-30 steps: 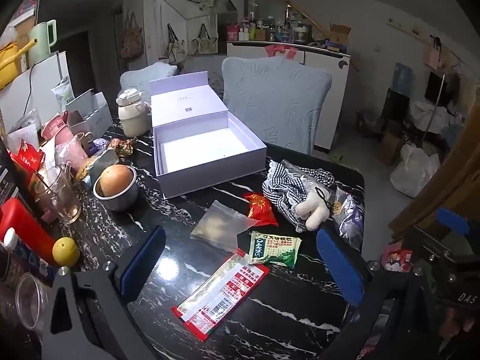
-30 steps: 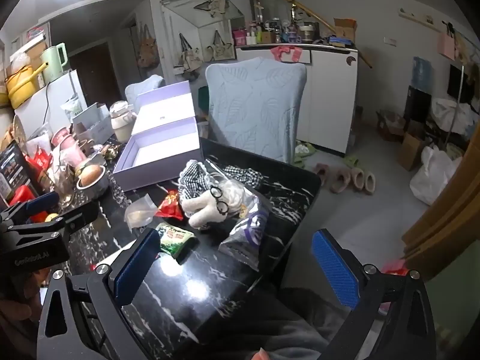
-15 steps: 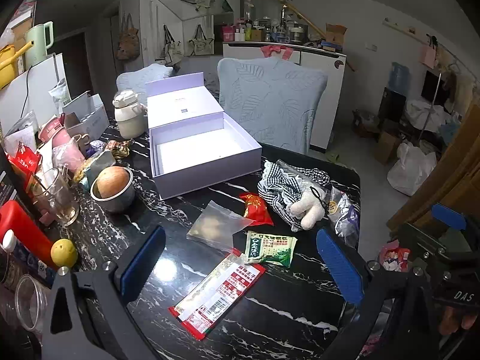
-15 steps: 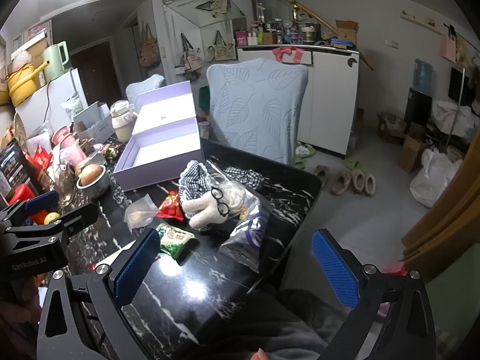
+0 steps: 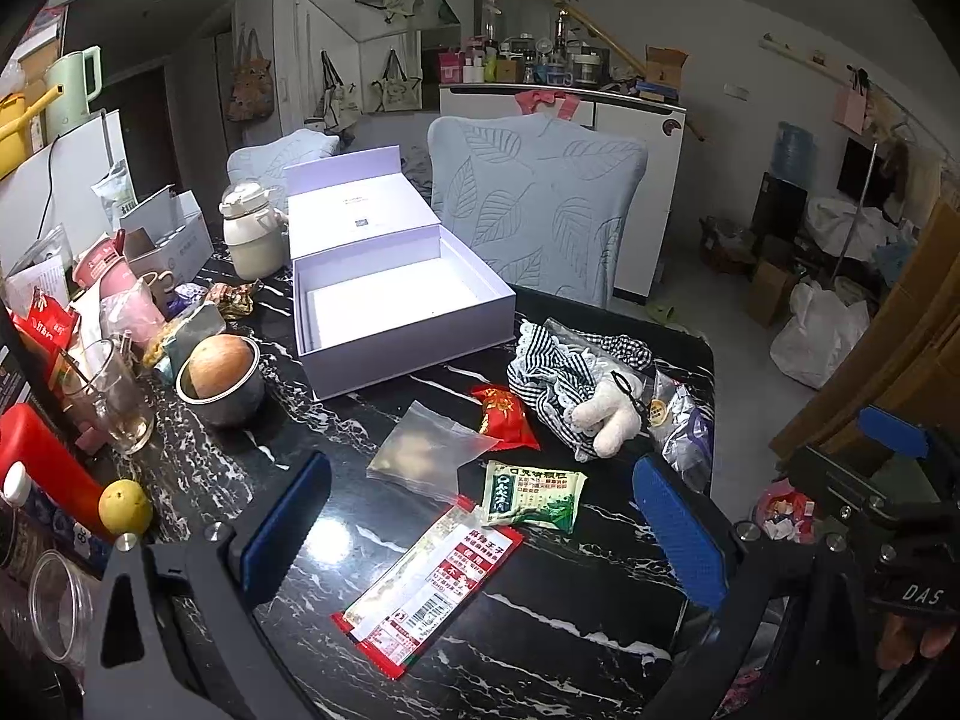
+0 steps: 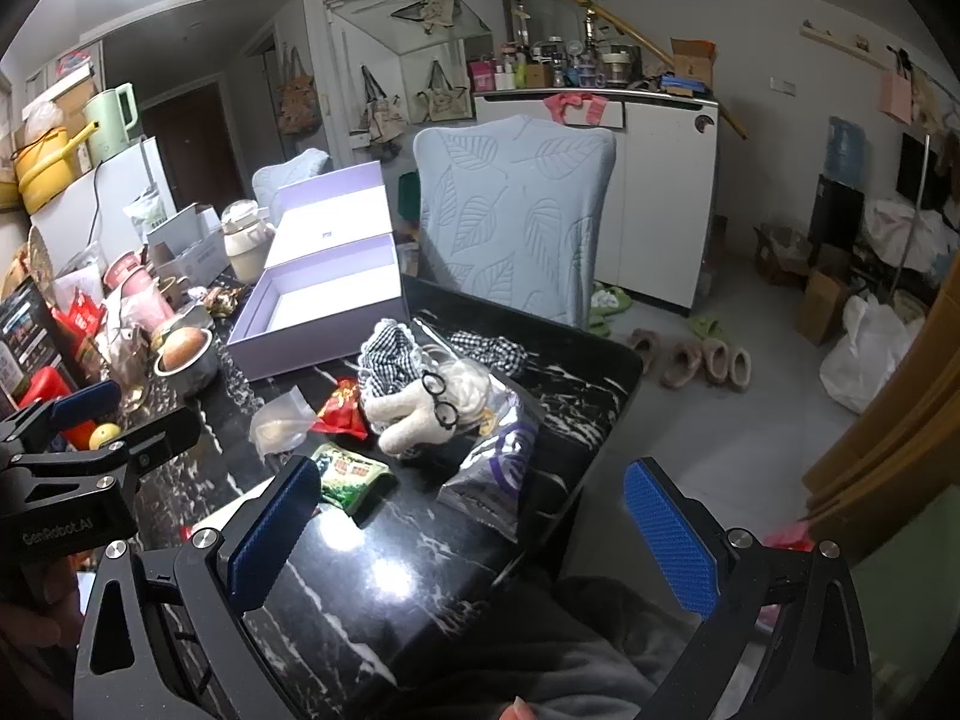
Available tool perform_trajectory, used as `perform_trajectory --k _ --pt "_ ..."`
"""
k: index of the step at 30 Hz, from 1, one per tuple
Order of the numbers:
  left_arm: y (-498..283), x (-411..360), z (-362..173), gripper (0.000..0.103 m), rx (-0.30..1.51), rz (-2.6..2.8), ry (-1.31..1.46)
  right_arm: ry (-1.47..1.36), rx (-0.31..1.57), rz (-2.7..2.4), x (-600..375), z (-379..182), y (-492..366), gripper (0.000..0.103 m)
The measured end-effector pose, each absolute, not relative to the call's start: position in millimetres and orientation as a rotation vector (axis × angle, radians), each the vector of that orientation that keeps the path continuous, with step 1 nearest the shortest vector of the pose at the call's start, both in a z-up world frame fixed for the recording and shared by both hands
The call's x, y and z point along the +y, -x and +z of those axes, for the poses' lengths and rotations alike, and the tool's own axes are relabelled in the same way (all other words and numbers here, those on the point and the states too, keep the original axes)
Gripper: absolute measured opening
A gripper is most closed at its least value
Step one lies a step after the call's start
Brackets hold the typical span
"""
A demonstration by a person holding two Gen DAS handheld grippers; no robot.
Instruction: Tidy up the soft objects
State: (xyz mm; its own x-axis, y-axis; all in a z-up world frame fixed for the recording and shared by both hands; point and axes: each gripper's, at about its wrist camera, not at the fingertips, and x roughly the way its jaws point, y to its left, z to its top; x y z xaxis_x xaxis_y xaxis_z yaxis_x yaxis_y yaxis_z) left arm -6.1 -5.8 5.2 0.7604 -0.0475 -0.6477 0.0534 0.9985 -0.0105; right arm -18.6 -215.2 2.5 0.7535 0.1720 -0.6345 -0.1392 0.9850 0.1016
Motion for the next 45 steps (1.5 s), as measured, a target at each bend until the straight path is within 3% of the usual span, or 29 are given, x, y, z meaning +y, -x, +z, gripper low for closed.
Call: perform_trajectory --k 45 --pt "5.4 -9.4 0.8 0.103 0.720 -0.060 -0.020 -0.049 0.731 0.190 -213.6 -9.6 15.9 0.103"
